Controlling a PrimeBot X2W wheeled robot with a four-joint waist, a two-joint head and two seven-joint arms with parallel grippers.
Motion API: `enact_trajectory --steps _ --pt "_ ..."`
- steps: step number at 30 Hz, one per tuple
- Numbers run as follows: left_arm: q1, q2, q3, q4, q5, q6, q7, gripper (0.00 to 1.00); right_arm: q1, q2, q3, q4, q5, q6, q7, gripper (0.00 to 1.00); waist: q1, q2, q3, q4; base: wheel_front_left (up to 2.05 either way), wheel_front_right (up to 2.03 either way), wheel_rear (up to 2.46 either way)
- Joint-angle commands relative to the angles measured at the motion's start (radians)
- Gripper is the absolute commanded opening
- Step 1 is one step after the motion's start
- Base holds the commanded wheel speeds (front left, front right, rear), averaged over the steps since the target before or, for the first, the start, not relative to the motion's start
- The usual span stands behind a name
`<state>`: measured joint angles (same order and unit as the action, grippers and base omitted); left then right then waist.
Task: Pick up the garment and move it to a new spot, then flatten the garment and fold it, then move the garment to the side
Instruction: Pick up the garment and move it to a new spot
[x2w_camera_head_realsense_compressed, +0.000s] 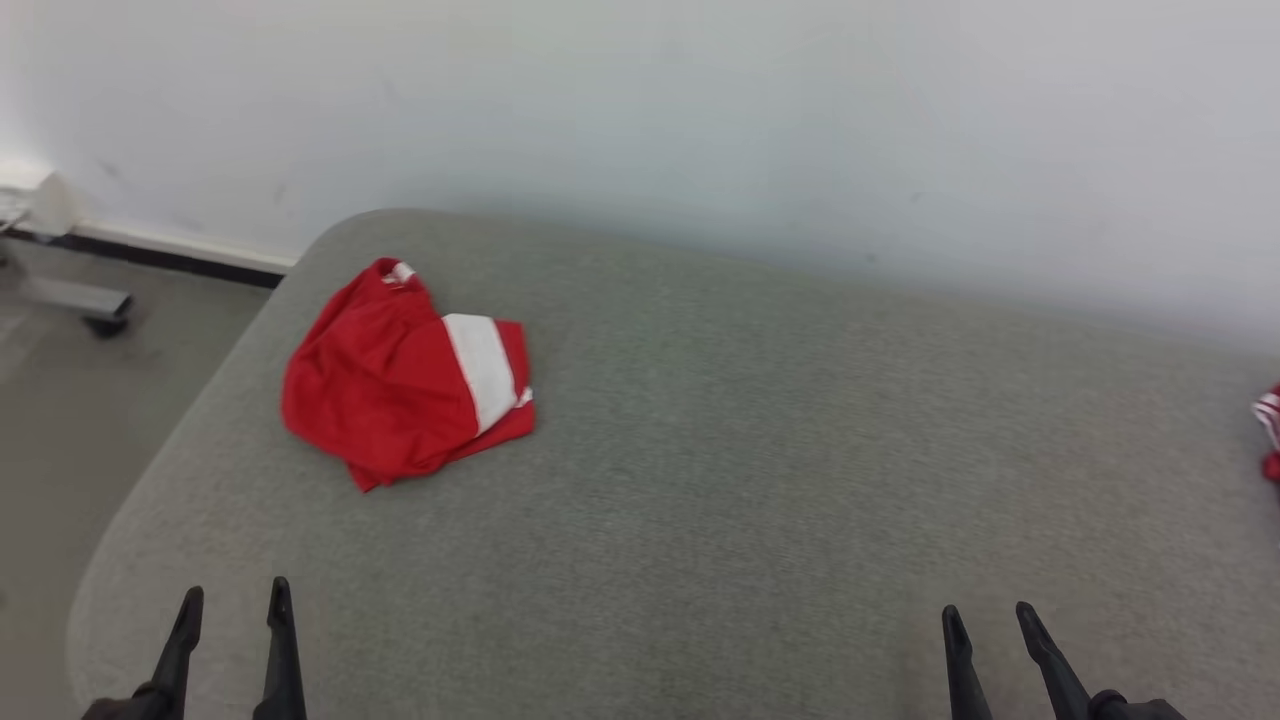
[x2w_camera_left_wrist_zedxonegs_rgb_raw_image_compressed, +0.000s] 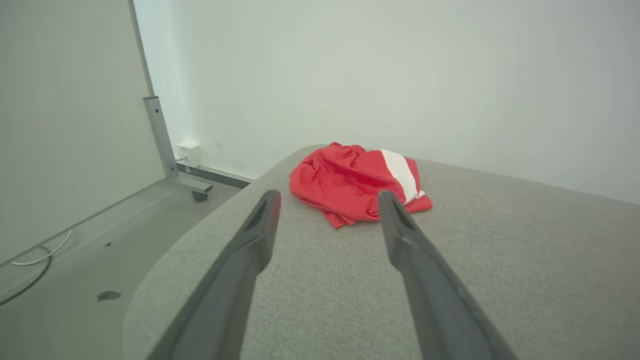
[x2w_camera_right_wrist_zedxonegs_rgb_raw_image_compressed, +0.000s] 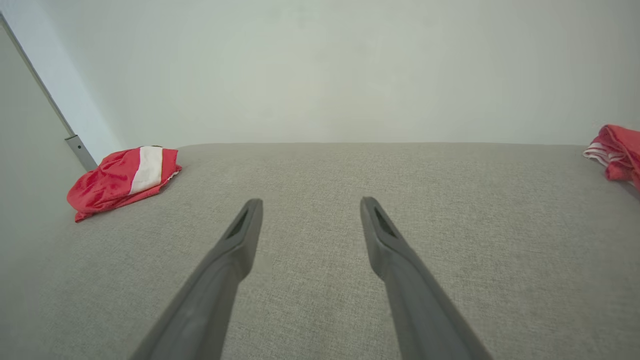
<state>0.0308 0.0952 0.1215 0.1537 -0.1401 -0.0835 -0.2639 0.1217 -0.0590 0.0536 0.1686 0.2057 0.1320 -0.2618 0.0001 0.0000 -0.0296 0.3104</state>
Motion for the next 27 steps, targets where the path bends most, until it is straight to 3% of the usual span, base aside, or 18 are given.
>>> enact_trajectory --steps 1,14,21,27 --pt "-0.003 0.007 0.005 0.003 -0.001 0.005 0.000 1.00 -0.009 0.003 0.002 0.002 -0.005 -0.003 -0.004 1.00 -0.0001 0.0000 0.006 0.081 0.00 0.00 0.00" --pt "-0.002 0.022 0.022 0.005 -0.024 0.021 0.005 1.00 -0.034 0.007 0.007 0.010 -0.012 -0.003 0.002 1.00 -0.0001 0.0000 0.015 0.193 0.00 0.00 0.00" --pt "0.018 0.024 0.029 -0.012 -0.033 0.033 0.012 1.00 -0.037 0.009 0.015 0.015 -0.012 -0.003 0.005 1.00 -0.0001 0.0000 0.018 0.190 0.00 0.00 0.00" --pt "-0.009 0.020 0.042 -0.019 -0.061 0.039 0.009 1.00 -0.057 0.008 0.012 0.000 -0.021 -0.003 0.022 1.00 -0.0001 0.0000 0.052 0.144 0.00 0.00 0.00"
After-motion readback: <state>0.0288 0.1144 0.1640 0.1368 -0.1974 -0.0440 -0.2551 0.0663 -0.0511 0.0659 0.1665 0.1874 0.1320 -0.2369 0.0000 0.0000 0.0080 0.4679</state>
